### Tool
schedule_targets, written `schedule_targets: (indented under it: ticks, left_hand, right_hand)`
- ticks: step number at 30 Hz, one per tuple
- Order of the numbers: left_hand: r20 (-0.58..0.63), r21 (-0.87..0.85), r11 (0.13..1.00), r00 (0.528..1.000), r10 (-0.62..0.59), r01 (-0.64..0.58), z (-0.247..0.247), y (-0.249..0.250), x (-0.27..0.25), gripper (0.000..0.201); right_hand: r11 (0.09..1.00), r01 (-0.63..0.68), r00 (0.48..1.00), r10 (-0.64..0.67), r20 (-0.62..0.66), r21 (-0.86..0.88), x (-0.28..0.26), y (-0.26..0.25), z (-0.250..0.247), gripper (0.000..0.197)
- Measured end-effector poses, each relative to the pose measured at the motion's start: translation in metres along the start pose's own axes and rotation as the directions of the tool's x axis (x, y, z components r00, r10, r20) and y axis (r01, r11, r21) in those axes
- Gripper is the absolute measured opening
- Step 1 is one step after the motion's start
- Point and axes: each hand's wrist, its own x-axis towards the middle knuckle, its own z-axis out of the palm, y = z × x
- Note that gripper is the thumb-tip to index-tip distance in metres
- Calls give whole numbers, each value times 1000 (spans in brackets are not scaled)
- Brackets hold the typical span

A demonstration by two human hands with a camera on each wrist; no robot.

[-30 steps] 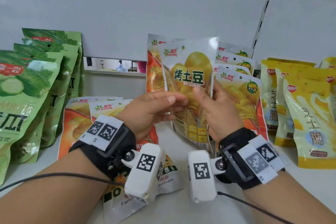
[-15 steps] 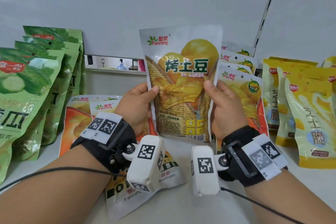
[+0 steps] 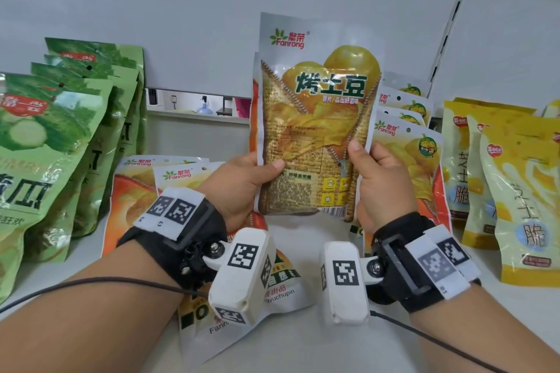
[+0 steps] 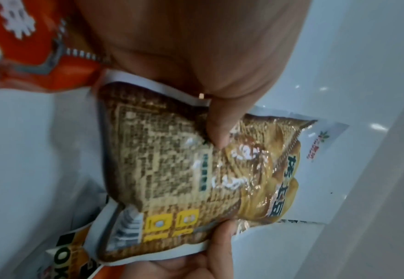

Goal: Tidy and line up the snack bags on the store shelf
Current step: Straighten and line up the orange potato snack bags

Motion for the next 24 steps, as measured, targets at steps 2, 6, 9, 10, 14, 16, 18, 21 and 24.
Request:
schedule_targets:
  ticks: [2,6,9,10,14,16,18,21,24]
  left_hand:
    - [-75,-29,999,997,29,-31,0,2,1,20]
    - [-126,-101,994,992,19,-32,-1,6,2,32]
    - [-108,-137,990,994,11,-25,1,7,-1,41]
    - [-73,-143,989,997,16,-26,1,7,-2,45]
    - [42,-13,1000,999,21,-21,-3,4,-8,63]
    - [24,9,999,999,40,-40,-5,3,-7,62]
    - [16,8,998,998,62,-62,-5,3,-6,50]
    - [6,14,997,997,80,-80,-6,2,-5,39]
    - [9,18,997,997,75,-75,-6,2,-5,40]
  right_hand:
    - [999,-36,998,36,57,13,1,1,-1,12]
    - [985,-91,974,119,195,-146,-1,7,-2,11]
    - [981,-96,973,129,194,-171,-2,8,0,12]
    - [984,-88,977,115,178,-153,-2,8,0,12]
    - [989,-115,979,128,158,-90,-2,6,1,10]
    - [986,-133,967,151,204,-97,-3,6,0,9]
    - [982,-159,950,180,256,-99,-3,6,0,11]
    - [982,-161,940,183,289,-98,-3,6,-1,22]
    - [982,-139,940,171,296,-126,-3,6,-1,20]
